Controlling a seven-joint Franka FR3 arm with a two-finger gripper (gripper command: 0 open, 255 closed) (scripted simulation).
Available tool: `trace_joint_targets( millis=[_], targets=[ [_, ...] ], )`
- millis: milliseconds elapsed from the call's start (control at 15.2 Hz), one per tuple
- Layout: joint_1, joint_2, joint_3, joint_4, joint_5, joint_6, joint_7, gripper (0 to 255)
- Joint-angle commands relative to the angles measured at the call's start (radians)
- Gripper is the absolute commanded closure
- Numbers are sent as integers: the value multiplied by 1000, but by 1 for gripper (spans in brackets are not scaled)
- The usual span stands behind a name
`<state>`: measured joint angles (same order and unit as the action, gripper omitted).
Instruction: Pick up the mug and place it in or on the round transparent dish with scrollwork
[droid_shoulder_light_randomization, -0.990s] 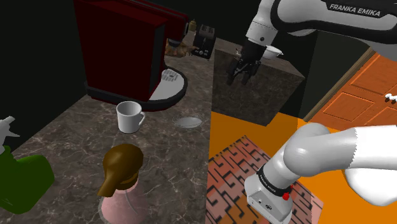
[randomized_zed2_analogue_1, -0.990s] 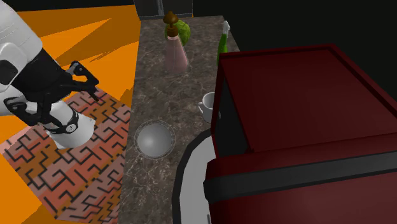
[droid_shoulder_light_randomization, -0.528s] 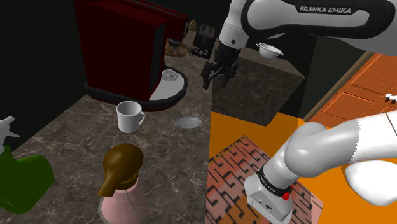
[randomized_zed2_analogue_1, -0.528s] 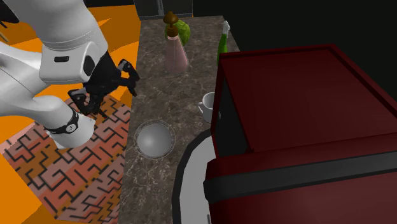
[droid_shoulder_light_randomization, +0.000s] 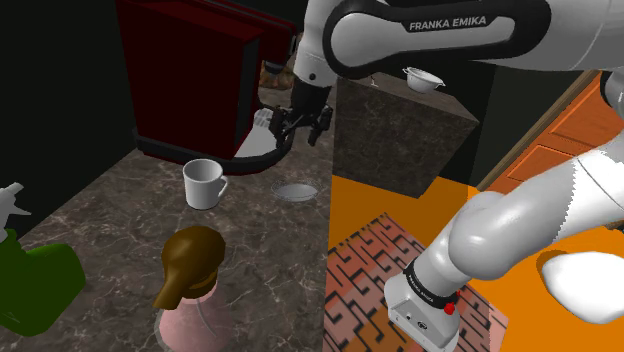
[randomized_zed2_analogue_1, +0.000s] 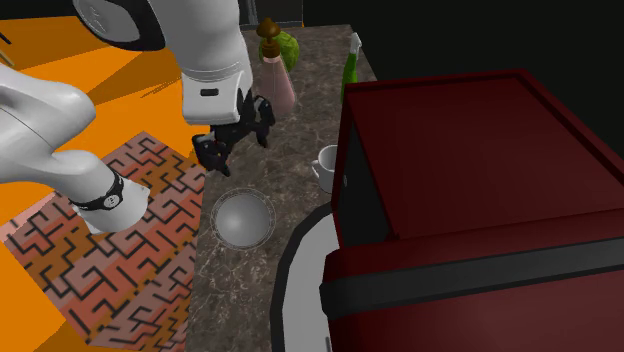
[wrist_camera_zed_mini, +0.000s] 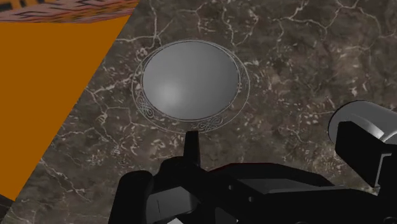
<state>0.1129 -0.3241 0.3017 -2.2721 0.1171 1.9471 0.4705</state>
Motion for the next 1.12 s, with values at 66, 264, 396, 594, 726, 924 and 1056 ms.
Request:
trace_joint_targets(
  millis=[66,264,396,594,726,924,1056],
  targets=[
    [10,111,56,76,-30,32,82,0],
    [22,224,99,158,-77,55,161,0],
    [34,303,122,219,-117,64,216,0],
    [63,425,147,321,-185,65,297,0],
    [89,510,155,397,-232,58,348,0],
    [139,638,156,525,-299,35,414,0],
    [179,724,150,620,-340,13,451,0]
  ],
)
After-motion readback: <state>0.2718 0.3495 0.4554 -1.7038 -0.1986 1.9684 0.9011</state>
